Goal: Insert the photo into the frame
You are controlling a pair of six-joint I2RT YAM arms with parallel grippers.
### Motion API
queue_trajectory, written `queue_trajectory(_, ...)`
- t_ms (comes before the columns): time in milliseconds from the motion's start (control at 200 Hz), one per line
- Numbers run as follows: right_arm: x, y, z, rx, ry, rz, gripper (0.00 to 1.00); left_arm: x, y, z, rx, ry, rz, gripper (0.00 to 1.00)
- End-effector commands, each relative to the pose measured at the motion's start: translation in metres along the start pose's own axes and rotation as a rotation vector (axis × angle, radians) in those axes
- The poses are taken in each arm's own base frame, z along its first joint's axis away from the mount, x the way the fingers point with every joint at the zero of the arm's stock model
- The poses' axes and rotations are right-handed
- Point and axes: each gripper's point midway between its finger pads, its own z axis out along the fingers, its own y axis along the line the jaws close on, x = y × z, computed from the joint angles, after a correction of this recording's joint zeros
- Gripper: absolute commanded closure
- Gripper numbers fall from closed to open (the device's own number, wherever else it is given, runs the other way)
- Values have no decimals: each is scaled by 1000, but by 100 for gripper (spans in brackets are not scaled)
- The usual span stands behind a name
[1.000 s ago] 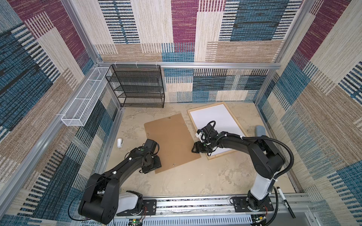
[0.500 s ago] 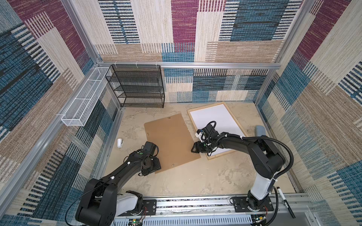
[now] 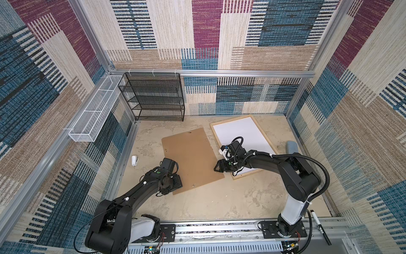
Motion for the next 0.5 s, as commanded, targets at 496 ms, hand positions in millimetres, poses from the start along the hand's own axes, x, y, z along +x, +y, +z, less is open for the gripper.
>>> queue_trajectory(496,38,-5,10,0,114,68,36,-7,-41,-50,262,-110,-10,37)
